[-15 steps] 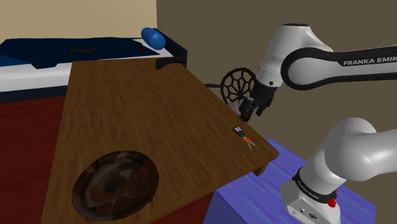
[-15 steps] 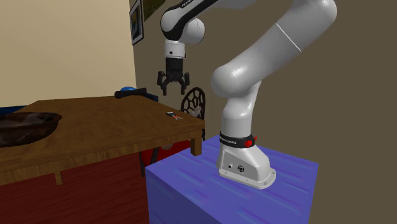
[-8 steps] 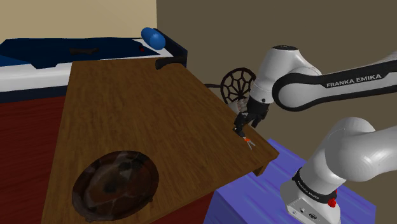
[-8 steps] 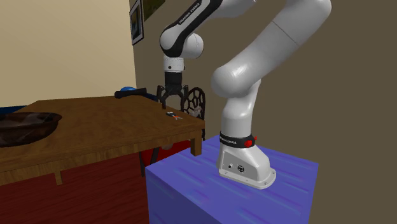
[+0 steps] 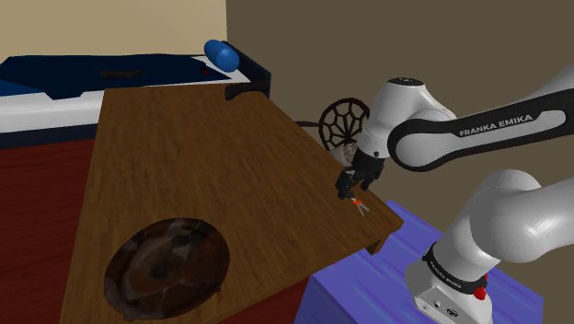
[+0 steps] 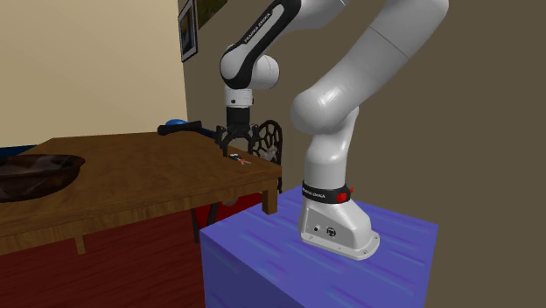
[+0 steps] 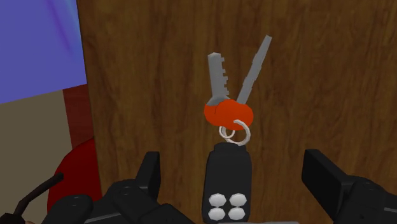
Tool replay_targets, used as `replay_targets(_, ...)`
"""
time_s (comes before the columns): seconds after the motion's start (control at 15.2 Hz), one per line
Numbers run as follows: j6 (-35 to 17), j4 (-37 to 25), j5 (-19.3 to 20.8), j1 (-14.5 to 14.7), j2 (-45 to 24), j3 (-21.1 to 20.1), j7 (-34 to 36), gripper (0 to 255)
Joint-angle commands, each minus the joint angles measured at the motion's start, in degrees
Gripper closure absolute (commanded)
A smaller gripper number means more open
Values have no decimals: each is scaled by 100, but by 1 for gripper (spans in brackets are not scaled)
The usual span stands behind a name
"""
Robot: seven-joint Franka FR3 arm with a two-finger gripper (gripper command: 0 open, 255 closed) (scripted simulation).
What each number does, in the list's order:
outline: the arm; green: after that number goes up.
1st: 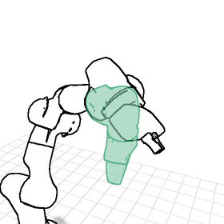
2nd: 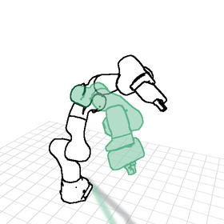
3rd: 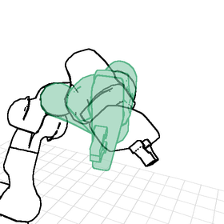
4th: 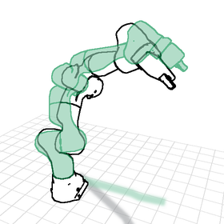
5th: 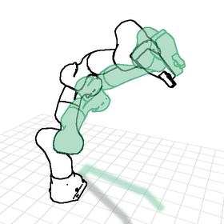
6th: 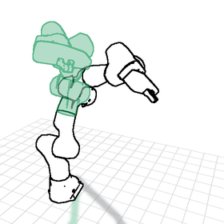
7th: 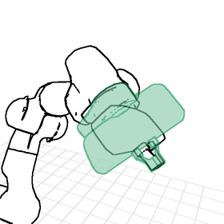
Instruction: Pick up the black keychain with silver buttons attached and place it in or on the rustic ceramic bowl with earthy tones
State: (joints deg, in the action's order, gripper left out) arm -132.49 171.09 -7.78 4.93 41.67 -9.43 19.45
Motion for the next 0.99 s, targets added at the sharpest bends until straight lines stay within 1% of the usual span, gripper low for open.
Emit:
replay_targets(0.0,-6,1,0,-1,-3,1,-1,0)
replay_targets(0.13,-4,1,0,-1,-3,0,-1,0)
replay_targets(0.2,-4,1,0,-1,-3,0,-1,255)
replay_targets(0.79,-4,1,0,-1,-3,0,-1,255)
replay_targets(0.92,227,-90,20,-7,139,20,-1,255)
